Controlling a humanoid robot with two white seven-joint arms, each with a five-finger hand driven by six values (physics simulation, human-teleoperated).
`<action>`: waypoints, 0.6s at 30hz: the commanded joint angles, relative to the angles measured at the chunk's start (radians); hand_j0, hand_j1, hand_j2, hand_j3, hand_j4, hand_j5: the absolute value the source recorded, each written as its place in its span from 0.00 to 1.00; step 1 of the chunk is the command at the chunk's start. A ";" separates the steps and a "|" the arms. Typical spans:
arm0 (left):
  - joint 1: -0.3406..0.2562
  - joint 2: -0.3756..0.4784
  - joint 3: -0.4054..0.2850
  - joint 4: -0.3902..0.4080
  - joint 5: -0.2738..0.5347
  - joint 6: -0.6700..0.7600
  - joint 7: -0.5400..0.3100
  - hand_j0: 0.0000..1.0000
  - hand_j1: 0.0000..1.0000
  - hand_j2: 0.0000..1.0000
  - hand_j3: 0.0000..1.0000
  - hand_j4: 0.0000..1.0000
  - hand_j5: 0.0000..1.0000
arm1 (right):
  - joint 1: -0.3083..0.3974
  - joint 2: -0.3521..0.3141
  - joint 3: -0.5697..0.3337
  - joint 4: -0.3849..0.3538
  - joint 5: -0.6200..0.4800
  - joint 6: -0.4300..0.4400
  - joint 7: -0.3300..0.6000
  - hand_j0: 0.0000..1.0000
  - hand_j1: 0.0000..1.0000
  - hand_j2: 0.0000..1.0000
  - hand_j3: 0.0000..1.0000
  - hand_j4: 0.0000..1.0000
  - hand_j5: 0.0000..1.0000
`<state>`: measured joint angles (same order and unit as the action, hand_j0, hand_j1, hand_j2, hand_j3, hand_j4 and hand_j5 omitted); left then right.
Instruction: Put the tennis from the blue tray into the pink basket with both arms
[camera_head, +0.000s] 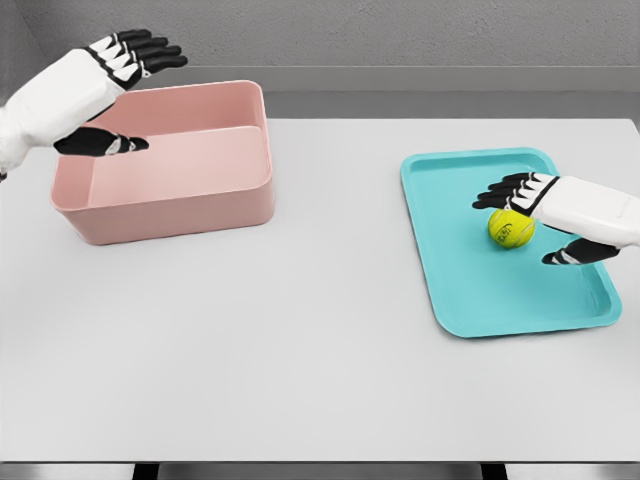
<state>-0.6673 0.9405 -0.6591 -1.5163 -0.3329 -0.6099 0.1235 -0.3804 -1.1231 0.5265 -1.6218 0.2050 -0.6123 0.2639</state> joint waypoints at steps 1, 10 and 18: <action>0.002 0.004 -0.022 -0.061 -0.061 -0.001 0.001 1.00 1.00 1.00 1.00 1.00 1.00 | -0.002 -0.001 0.000 0.002 -0.007 0.001 0.006 1.00 1.00 1.00 1.00 1.00 1.00; 0.005 0.035 -0.163 -0.068 -0.031 -0.001 0.004 1.00 1.00 1.00 1.00 1.00 1.00 | -0.009 0.000 0.004 0.026 -0.006 0.001 -0.002 1.00 1.00 1.00 1.00 1.00 1.00; 0.040 0.116 -0.189 -0.067 0.018 -0.001 0.004 1.00 1.00 1.00 1.00 1.00 1.00 | -0.044 0.038 0.006 0.123 -0.010 0.001 -0.003 1.00 1.00 1.00 1.00 1.00 1.00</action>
<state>-0.6271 1.0452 -0.8460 -1.5831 -0.3285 -0.6103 0.1268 -0.4463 -1.1018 0.5325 -1.5446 0.2008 -0.6119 0.2598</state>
